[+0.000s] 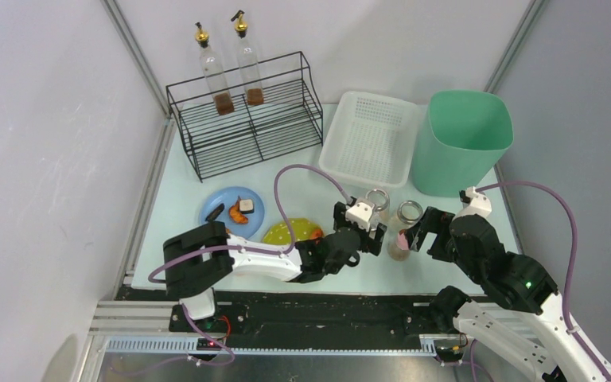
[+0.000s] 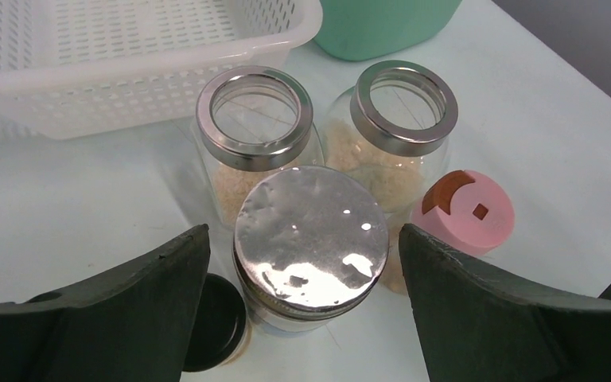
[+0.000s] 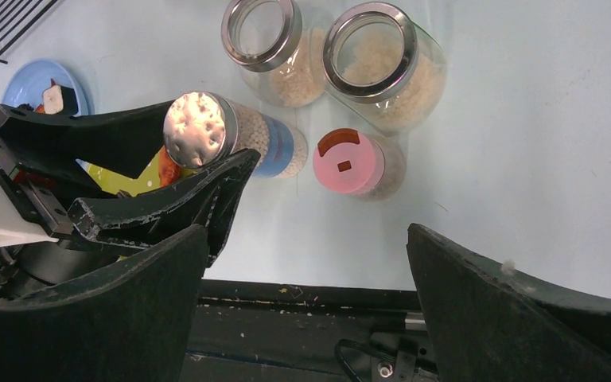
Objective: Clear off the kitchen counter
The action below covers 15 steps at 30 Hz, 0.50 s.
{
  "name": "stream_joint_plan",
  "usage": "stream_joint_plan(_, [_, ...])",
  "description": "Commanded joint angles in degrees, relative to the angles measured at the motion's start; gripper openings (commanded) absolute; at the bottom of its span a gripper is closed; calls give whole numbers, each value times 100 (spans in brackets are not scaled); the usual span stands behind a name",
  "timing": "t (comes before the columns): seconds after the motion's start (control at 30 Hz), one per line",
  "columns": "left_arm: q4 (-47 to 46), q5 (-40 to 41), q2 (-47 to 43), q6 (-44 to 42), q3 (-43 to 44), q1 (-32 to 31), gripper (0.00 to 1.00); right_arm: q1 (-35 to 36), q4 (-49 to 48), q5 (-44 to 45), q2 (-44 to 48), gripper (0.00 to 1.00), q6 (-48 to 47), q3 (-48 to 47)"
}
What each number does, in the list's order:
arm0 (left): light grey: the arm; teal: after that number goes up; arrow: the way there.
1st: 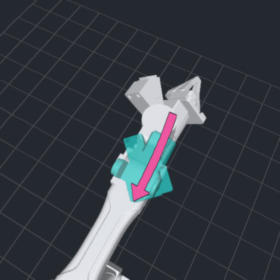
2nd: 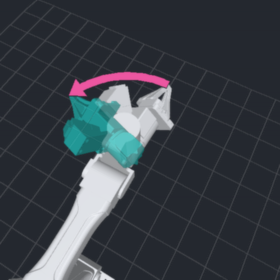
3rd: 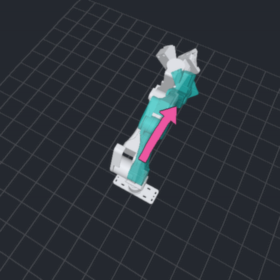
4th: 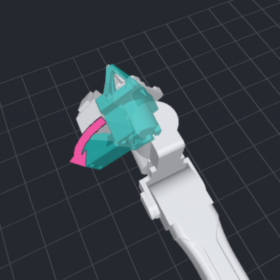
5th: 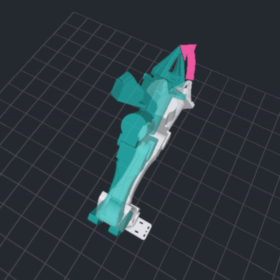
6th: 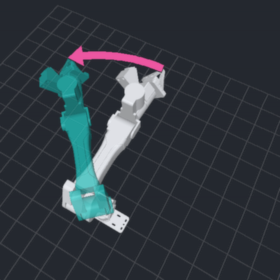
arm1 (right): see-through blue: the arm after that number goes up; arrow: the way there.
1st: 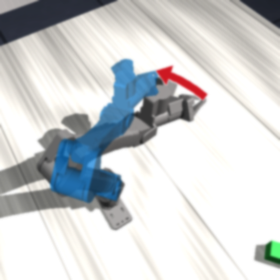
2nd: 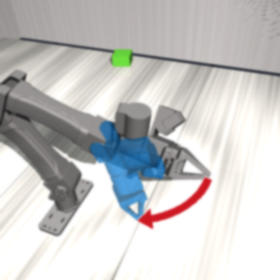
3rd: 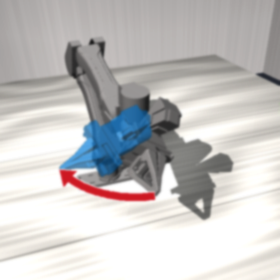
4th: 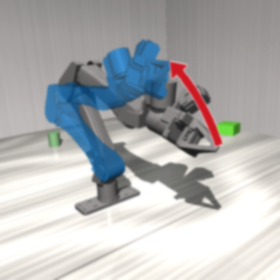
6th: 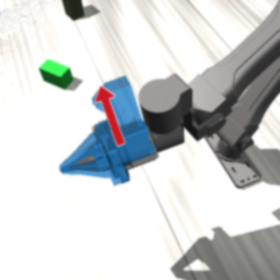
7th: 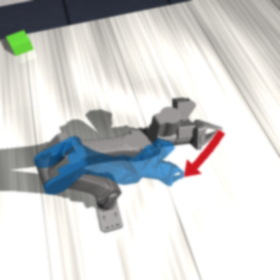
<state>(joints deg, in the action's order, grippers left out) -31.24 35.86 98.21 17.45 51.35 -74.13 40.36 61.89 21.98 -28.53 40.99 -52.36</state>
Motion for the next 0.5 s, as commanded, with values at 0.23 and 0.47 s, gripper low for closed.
stream_joint_plan(0.23, [-788,242,236,-174,12,-66,89,-8,-160,-55,36,100,110,20])
stream_joint_plan(0.47, [-800,333,329,-210,26,-87,87,-1,-188,-88,23,100,111,43])
